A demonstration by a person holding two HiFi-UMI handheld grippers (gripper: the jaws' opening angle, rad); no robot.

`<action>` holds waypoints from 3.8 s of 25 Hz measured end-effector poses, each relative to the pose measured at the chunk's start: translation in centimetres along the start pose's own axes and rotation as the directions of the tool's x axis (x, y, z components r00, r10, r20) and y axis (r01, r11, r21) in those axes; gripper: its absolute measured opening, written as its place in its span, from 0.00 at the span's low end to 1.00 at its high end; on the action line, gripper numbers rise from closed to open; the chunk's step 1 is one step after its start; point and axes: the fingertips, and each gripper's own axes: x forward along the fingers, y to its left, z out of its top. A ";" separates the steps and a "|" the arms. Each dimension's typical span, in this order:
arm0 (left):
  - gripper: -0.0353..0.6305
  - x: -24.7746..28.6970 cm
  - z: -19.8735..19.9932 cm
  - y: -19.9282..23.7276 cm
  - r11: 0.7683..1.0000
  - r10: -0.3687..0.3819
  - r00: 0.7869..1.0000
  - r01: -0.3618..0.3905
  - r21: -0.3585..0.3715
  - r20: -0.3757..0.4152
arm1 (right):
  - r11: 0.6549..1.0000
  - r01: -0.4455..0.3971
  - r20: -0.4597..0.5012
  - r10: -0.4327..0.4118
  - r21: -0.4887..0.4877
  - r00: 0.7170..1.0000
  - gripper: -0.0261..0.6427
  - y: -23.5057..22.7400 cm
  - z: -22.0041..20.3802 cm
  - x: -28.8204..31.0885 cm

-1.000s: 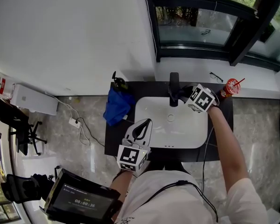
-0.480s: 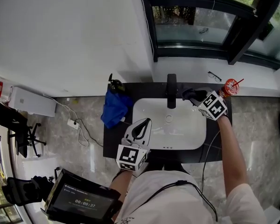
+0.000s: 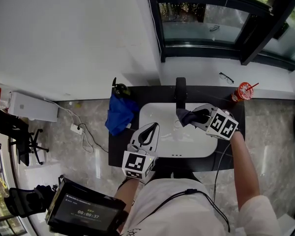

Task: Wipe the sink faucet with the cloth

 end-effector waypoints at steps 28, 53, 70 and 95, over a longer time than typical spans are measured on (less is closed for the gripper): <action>0.04 1.7 -0.1 0.9 1.000 -0.025 1.000 0.025 -0.006 -0.013 | 0.891 0.382 -0.202 -0.338 0.245 0.919 0.22 -12.2 -9.0 -1.2; 0.04 -1.3 -1.9 1.0 1.000 0.029 0.998 -0.029 0.000 -0.061 | 0.247 -0.724 0.763 -0.278 0.644 0.583 0.22 -7.7 -4.8 5.0; 0.04 -2.1 -2.3 -0.2 0.999 0.049 0.997 -0.048 0.014 -0.063 | 0.289 -0.743 0.793 -0.118 0.603 0.598 0.20 -3.0 -4.0 6.0; 0.04 -1.5 -1.4 -0.8 0.999 0.041 0.998 -0.041 0.011 -0.049 | 0.695 -0.178 0.413 -0.185 0.696 0.892 0.20 -6.9 -6.5 7.0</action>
